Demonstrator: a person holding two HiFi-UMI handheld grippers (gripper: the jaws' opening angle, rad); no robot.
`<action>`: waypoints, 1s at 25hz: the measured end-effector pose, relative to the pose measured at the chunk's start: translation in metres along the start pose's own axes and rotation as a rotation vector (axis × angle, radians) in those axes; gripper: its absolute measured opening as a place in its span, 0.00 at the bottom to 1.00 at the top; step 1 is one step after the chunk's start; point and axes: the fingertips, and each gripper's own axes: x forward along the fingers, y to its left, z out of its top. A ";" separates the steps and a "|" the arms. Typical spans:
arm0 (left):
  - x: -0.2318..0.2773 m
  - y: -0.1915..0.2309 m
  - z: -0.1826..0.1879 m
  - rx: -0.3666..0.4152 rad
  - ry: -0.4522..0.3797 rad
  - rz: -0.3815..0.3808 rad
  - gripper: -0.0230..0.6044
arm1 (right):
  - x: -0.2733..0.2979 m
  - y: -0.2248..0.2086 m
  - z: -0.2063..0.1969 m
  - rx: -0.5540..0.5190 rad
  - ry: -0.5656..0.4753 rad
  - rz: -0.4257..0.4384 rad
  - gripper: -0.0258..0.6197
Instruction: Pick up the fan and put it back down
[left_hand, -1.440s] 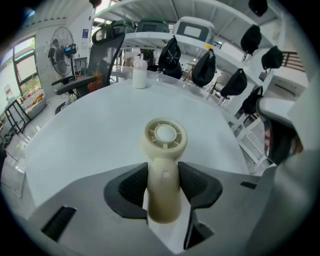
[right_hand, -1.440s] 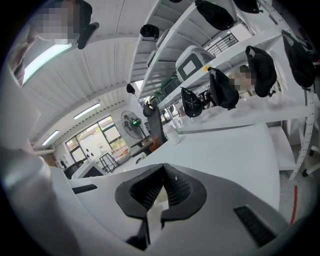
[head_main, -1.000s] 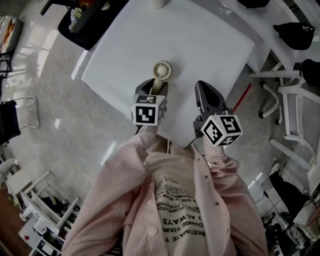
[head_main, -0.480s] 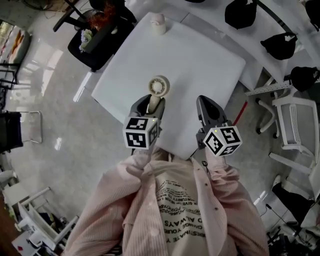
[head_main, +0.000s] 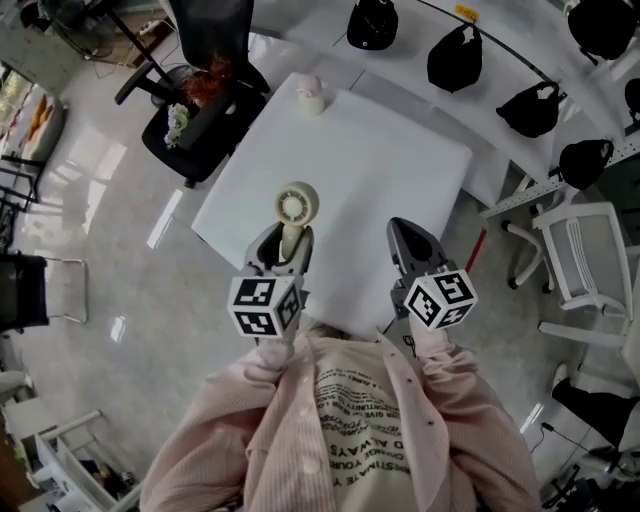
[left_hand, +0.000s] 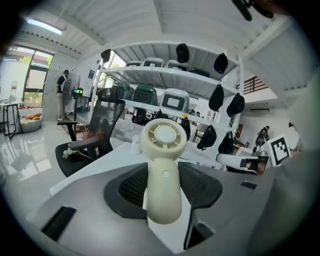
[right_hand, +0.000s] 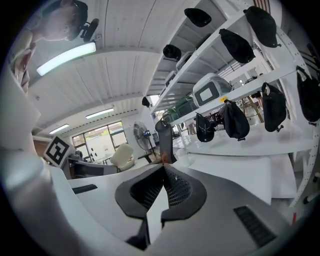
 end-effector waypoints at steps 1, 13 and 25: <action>-0.005 0.000 0.004 0.000 -0.016 0.001 0.33 | -0.002 0.000 0.001 -0.001 -0.002 0.000 0.04; -0.044 0.014 0.038 0.001 -0.140 0.048 0.33 | -0.012 0.003 0.031 -0.017 -0.086 0.015 0.04; -0.061 0.023 0.057 0.013 -0.223 0.081 0.33 | -0.017 0.001 0.073 -0.054 -0.190 0.017 0.04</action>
